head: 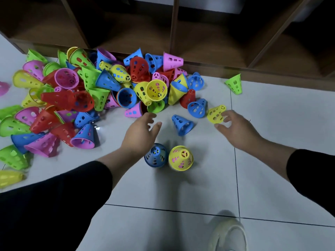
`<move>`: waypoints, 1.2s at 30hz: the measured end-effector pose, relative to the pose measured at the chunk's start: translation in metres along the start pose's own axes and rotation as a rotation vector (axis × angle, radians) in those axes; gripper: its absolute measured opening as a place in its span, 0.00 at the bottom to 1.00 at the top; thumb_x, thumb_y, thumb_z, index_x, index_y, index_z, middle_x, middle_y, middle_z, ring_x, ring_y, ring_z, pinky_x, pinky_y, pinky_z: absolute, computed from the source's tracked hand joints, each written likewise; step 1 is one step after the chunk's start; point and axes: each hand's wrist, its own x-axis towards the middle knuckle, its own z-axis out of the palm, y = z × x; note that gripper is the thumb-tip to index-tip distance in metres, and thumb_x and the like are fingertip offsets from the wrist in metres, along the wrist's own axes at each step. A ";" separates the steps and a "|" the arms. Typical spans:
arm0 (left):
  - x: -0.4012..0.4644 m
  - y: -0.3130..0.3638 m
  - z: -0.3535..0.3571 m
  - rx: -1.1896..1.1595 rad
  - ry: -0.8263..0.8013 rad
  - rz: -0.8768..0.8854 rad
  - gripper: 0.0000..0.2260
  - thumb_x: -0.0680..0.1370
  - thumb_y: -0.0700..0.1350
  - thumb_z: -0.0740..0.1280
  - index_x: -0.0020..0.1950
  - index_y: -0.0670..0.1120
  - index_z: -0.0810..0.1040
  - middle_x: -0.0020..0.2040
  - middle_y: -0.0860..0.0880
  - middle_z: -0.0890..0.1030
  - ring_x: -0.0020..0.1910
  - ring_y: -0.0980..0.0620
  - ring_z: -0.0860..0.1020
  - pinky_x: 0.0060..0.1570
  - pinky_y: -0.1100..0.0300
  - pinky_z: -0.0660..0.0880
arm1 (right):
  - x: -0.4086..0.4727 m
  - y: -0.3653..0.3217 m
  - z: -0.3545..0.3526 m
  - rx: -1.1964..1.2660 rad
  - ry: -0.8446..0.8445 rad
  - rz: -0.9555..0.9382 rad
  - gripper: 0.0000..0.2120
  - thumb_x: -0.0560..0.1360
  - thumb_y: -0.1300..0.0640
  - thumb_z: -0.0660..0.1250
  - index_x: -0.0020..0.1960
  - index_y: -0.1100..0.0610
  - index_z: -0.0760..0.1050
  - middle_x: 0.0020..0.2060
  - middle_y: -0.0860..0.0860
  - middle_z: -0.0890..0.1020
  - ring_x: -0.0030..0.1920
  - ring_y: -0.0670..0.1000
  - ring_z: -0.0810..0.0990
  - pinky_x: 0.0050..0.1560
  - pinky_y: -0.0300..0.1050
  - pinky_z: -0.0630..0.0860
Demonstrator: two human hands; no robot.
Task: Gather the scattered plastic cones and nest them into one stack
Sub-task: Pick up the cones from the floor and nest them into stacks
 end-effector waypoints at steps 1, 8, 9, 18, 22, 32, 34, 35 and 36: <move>0.010 0.007 0.003 0.054 -0.042 -0.002 0.17 0.81 0.54 0.62 0.68 0.50 0.73 0.59 0.50 0.80 0.55 0.50 0.79 0.54 0.55 0.75 | 0.011 0.005 -0.004 0.002 0.018 0.029 0.24 0.75 0.48 0.71 0.67 0.54 0.71 0.60 0.56 0.78 0.53 0.56 0.78 0.52 0.43 0.69; 0.073 0.053 0.041 0.296 -0.231 -0.186 0.23 0.79 0.57 0.63 0.68 0.44 0.69 0.54 0.45 0.81 0.50 0.44 0.79 0.44 0.56 0.71 | 0.061 0.015 -0.011 -0.100 -0.063 0.052 0.33 0.77 0.51 0.70 0.77 0.50 0.58 0.69 0.59 0.68 0.61 0.60 0.75 0.60 0.52 0.72; 0.080 0.054 0.047 0.320 -0.256 -0.228 0.23 0.78 0.58 0.64 0.66 0.44 0.69 0.54 0.45 0.81 0.50 0.44 0.79 0.44 0.56 0.71 | 0.066 0.016 -0.009 -0.108 -0.086 0.039 0.33 0.77 0.52 0.69 0.78 0.51 0.58 0.70 0.59 0.67 0.62 0.60 0.75 0.60 0.51 0.71; 0.103 0.049 0.086 0.298 -0.384 -0.462 0.42 0.74 0.59 0.71 0.76 0.40 0.54 0.48 0.42 0.79 0.55 0.41 0.80 0.46 0.53 0.76 | 0.062 0.027 0.022 -0.263 -0.248 -0.040 0.24 0.78 0.56 0.67 0.72 0.54 0.65 0.62 0.58 0.74 0.57 0.61 0.77 0.52 0.48 0.72; 0.098 0.043 0.091 0.211 -0.390 -0.476 0.35 0.73 0.52 0.75 0.71 0.42 0.60 0.40 0.45 0.71 0.46 0.42 0.78 0.36 0.54 0.75 | 0.047 0.026 0.031 -0.312 -0.259 -0.106 0.21 0.78 0.53 0.66 0.69 0.52 0.66 0.60 0.54 0.74 0.53 0.59 0.78 0.49 0.49 0.75; 0.089 0.027 0.053 0.038 -0.273 -0.096 0.32 0.72 0.45 0.75 0.73 0.49 0.67 0.58 0.45 0.77 0.52 0.46 0.78 0.44 0.56 0.78 | 0.040 -0.014 0.041 -0.220 -0.273 -0.255 0.22 0.75 0.53 0.70 0.67 0.54 0.69 0.59 0.53 0.73 0.55 0.56 0.76 0.50 0.47 0.72; 0.083 0.015 0.035 0.073 -0.253 0.012 0.32 0.71 0.45 0.75 0.73 0.49 0.68 0.62 0.46 0.76 0.56 0.47 0.76 0.54 0.53 0.77 | 0.039 -0.026 0.049 -0.252 -0.299 -0.309 0.21 0.75 0.52 0.70 0.65 0.53 0.70 0.59 0.53 0.73 0.55 0.57 0.76 0.50 0.49 0.74; 0.079 0.008 0.025 0.088 -0.246 0.048 0.32 0.71 0.45 0.76 0.73 0.50 0.69 0.63 0.48 0.74 0.57 0.48 0.75 0.57 0.54 0.75 | 0.038 -0.031 0.053 -0.265 -0.312 -0.327 0.21 0.74 0.52 0.70 0.65 0.53 0.70 0.58 0.53 0.73 0.54 0.58 0.77 0.50 0.50 0.74; 0.076 0.000 0.017 0.096 -0.243 0.075 0.31 0.71 0.45 0.76 0.72 0.50 0.69 0.64 0.49 0.72 0.57 0.50 0.74 0.59 0.55 0.74 | 0.037 -0.036 0.057 -0.271 -0.321 -0.339 0.20 0.74 0.53 0.70 0.64 0.53 0.70 0.56 0.53 0.72 0.53 0.59 0.77 0.50 0.51 0.74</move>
